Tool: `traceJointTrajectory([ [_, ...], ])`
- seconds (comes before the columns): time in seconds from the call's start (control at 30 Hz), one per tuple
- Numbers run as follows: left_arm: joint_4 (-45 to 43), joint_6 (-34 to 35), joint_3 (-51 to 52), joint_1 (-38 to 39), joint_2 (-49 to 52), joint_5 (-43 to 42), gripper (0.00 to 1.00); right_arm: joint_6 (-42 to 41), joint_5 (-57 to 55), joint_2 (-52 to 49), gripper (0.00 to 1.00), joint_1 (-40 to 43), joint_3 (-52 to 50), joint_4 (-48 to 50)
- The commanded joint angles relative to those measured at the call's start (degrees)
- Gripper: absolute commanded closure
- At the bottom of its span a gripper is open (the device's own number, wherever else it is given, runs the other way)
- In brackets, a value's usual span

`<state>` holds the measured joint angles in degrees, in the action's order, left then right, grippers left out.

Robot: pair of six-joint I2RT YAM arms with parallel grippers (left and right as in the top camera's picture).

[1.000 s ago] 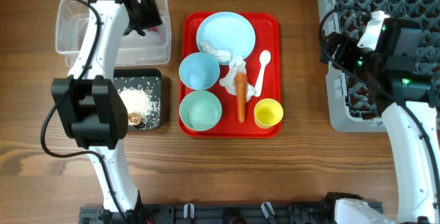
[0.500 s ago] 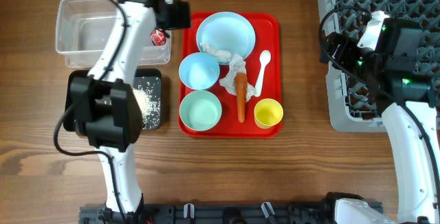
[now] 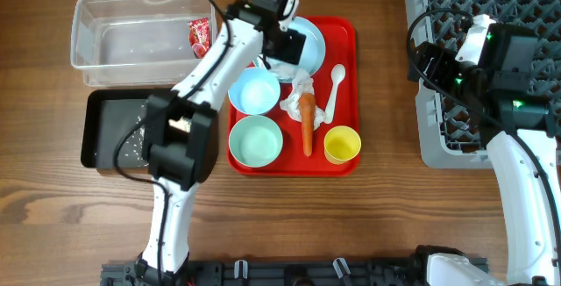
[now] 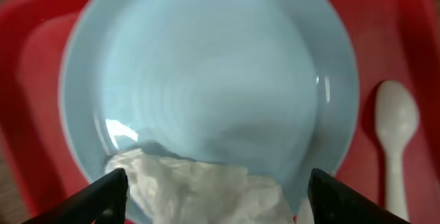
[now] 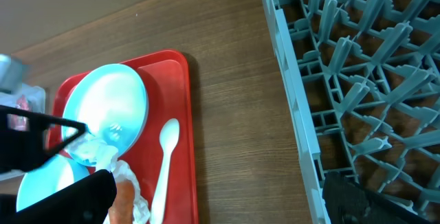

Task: Sort waste into correct bins and load items into the dishwasher rack
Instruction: 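Reach the left gripper back to the tissue on the blue plate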

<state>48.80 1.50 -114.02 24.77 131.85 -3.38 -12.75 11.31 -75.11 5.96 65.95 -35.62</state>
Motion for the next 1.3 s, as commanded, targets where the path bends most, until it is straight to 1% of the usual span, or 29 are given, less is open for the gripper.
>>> traceJointTrajectory([
  [0.0, -0.3, -1.1, -0.3, 0.2, 2.8, -0.7, 0.21, 0.3, -0.8, -0.5, 0.00, 0.1, 1.2, 0.0],
  [0.07, -0.3, -1.1, -0.3, 0.2, 3.0, -0.7, 0.25, 0.3, -0.8, -0.5, 0.00, 0.1, 1.2, 0.0],
  [0.13, -0.3, -1.1, -0.3, 0.2, 3.1, -0.7, 0.30, 0.3, -0.8, -0.5, 0.00, 0.1, 1.2, 0.0],
  [0.33, -0.4, -1.3, -0.3, 0.2, 3.7, -0.7, 0.36, 0.4, -0.8, -0.5, 0.00, 0.1, 1.2, 0.0],
  [0.57, 0.7, -1.3, -0.3, 0.5, 5.6, -0.7, 0.47, 0.6, -1.0, -0.5, 0.00, 0.1, 1.2, -0.1],
  [0.67, 1.0, -1.3, -0.3, 0.5, 5.8, -0.7, 0.63, 0.6, -1.0, -0.4, 0.00, 0.1, 1.2, -0.1],
  [0.77, 0.7, -1.3, -0.3, 0.5, 5.8, -0.6, 0.84, 0.6, -1.0, -0.5, 0.01, 0.1, 1.2, -0.1],
  [0.8, 0.3, -1.3, -0.3, 0.5, 5.8, -0.7, 0.92, 0.6, -1.0, -0.5, 0.00, 0.1, 1.2, -0.1],
  [0.83, 0.0, -1.3, -0.3, 0.5, 5.8, -0.6, 0.96, 0.6, -1.0, -0.5, 0.00, 0.1, 1.2, -0.1],
  [1.03, -0.3, -1.3, -1.9, 0.3, 4.2, -0.6, 0.96, 0.6, -1.0, -0.5, 0.00, 0.1, 1.2, -0.2],
  [1.27, 0.2, -0.8, -3.9, -2.0, -3.7, 3.1, 0.96, 0.6, -1.0, -0.5, 0.00, 0.1, 1.2, -0.5],
])
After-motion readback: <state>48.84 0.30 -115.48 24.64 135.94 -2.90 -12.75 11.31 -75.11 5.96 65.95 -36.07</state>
